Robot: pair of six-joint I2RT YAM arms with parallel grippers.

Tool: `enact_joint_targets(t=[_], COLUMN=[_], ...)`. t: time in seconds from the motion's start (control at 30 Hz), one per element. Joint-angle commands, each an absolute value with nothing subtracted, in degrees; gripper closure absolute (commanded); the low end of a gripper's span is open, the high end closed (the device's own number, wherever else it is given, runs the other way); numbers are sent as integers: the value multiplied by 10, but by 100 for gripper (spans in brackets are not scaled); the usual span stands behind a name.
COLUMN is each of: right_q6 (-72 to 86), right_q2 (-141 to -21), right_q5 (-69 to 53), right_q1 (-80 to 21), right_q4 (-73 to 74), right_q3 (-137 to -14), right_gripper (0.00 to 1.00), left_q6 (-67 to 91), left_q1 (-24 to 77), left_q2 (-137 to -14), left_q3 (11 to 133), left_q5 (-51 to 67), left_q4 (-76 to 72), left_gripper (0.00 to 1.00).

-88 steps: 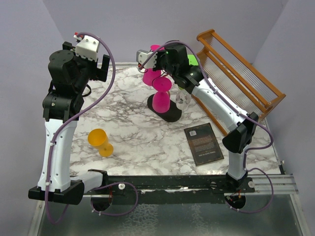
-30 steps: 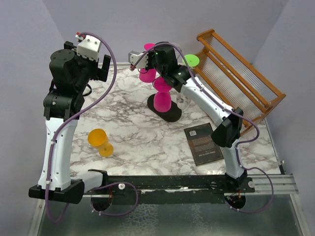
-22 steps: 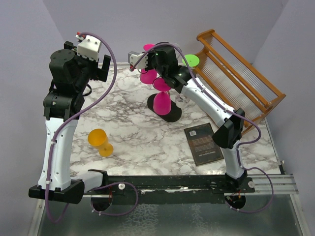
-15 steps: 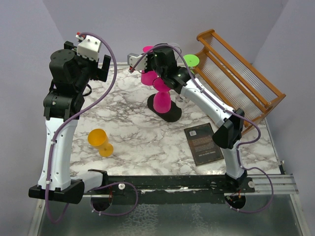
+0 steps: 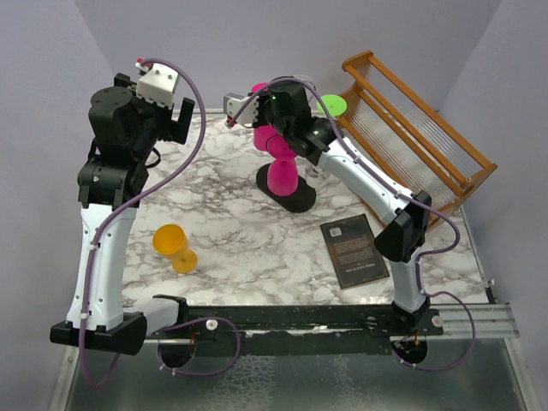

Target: Place the wine glass upside down on the wine glass rack

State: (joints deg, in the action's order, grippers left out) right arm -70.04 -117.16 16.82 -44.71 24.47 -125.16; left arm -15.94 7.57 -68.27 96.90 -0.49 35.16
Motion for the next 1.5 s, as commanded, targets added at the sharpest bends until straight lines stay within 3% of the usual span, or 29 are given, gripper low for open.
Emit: enact_joint_targets(t=[0.0, 0.97, 1.3, 1.47], right_q6=[-687, -629, -518, -425], right_q2=[-1140, -1091, -1001, -900], right_q5=[151, 107, 51, 41], right_q1=[-455, -471, -474, -474], right_q4=[266, 316, 340, 304], right_q3=[-1245, -1241, -1210, -1118], right_gripper=[78, 66, 64, 52], left_q6=[-169, -188, -218, -256], left_q1=[73, 73, 43, -32], left_q2=[-673, -674, -683, -684], left_q3=[958, 892, 870, 849], left_q5=[-14, -65, -28, 52], left_q4=[331, 316, 469, 566], left_gripper=[7, 3, 3, 4])
